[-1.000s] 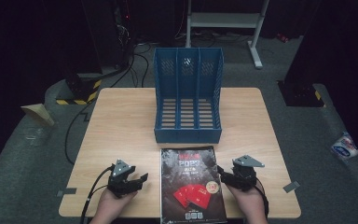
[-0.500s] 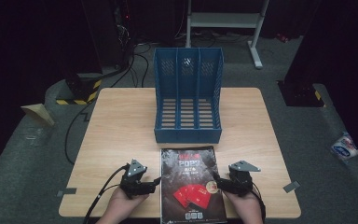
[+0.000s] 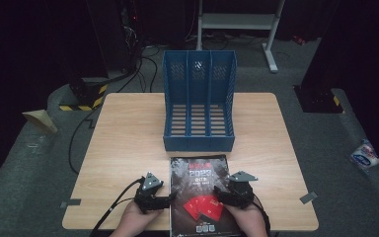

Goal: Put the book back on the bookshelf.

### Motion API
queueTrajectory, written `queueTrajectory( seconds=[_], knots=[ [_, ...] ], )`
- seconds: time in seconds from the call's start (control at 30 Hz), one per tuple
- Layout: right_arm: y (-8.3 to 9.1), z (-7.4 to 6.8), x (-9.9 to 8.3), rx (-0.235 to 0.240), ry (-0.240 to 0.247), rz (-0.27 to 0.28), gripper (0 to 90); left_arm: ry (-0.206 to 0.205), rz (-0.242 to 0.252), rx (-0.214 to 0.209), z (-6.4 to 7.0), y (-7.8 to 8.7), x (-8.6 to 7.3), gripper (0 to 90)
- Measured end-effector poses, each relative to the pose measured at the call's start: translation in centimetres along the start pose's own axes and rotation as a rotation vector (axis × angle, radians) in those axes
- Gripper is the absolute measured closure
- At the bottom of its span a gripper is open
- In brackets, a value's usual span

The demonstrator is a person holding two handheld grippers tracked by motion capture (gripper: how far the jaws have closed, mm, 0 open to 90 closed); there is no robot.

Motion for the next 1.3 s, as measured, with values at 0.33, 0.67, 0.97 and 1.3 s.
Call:
queueTrajectory(
  seconds=[0.33, 0.67, 0.97, 1.3],
  knots=[
    [-0.4, -1.0, 0.3, 0.052, -0.029, 0.029, 29.4, 0.030, 0.001, -0.017, -0.5, 0.2, 0.0, 36.2],
    [-1.7, -3.3, 0.7, 0.064, 0.010, 0.012, 25.9, 0.060, -0.009, 0.029, -2.0, 0.3, -0.1, 37.6],
    [-2.7, -4.8, 1.3, 0.088, 0.044, 0.013, 27.5, 0.102, 0.001, 0.086, -4.2, 0.2, 0.0, 37.7],
    [-2.2, -4.1, 0.9, 0.051, 0.023, 0.024, 27.8, 0.089, -0.010, 0.111, -3.3, 0.7, -0.5, 31.4]
  ],
)
Point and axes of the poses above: each handheld gripper's, and its own axes: y roughly backward along the jaws, x roughly out of its top, z roughly to its right, the point moved 10 cm from there along -y, roughly forward along the jaws, and after that the axes turned 11 degrees about x, right-handed, at the moved point
